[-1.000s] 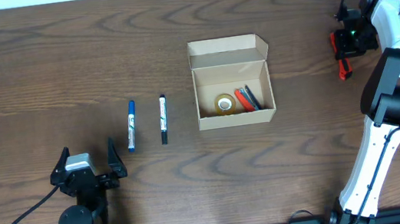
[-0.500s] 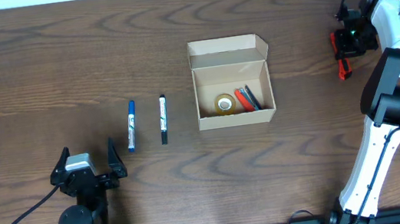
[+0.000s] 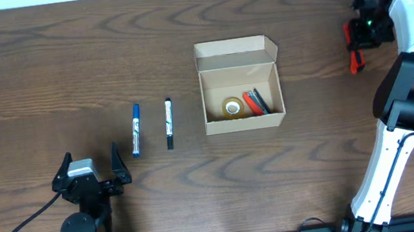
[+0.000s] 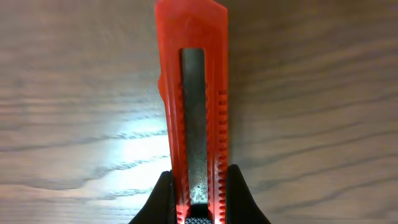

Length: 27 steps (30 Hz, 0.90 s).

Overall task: Pack container
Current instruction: 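Lower the right gripper and grasp the red box cutter, then carry the red box cutter into the box and lower it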

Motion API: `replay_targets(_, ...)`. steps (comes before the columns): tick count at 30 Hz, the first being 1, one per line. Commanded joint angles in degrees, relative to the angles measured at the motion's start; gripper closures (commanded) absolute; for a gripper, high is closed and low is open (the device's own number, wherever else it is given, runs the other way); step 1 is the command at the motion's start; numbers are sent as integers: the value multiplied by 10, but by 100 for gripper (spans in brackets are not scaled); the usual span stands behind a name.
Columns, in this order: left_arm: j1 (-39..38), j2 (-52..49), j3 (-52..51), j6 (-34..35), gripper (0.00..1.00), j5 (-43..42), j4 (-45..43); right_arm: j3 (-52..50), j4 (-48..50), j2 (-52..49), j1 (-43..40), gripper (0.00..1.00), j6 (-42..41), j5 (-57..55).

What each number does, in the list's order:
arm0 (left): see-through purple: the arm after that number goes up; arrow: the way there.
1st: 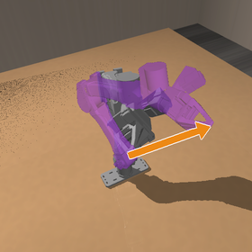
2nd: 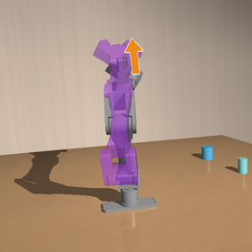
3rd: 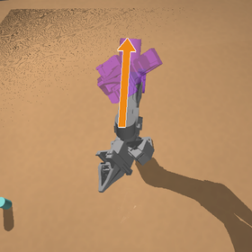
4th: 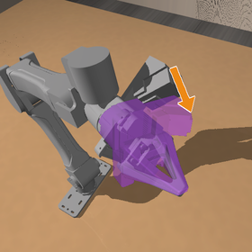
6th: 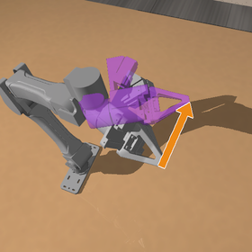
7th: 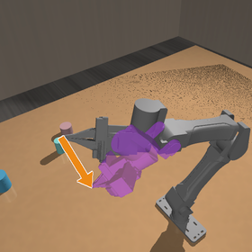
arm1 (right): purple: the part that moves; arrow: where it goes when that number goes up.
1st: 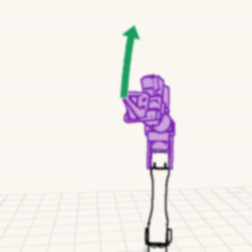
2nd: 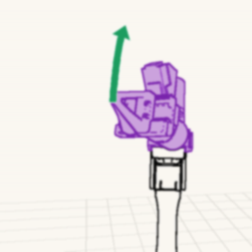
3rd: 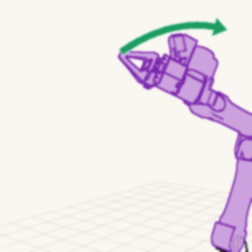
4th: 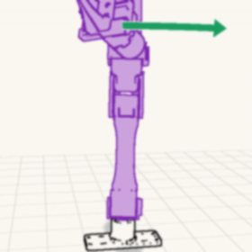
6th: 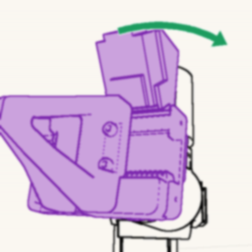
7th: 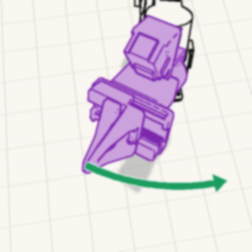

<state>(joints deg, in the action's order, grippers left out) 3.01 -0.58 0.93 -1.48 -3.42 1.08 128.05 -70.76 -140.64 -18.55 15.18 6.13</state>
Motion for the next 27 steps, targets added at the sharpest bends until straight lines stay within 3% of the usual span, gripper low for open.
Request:
replay_targets(1, 2, 4, -7, 2, 5, -7, 30, 52, -15, -3, 6, 99, -19, 36)
replay_targets(10, 2, 4, -7, 2, 5, -7, 30, 237, -102, 7, 32, 99, -12, 191)
replay_targets(14, 2, 4, -7, 2, 5, -7, 30, 303, -123, 40, 67, 99, -12, 212)
replay_targets(27, 2, 4, -7, 2, 5, -7, 30, 318, -160, 176, 214, 99, -12, 193)
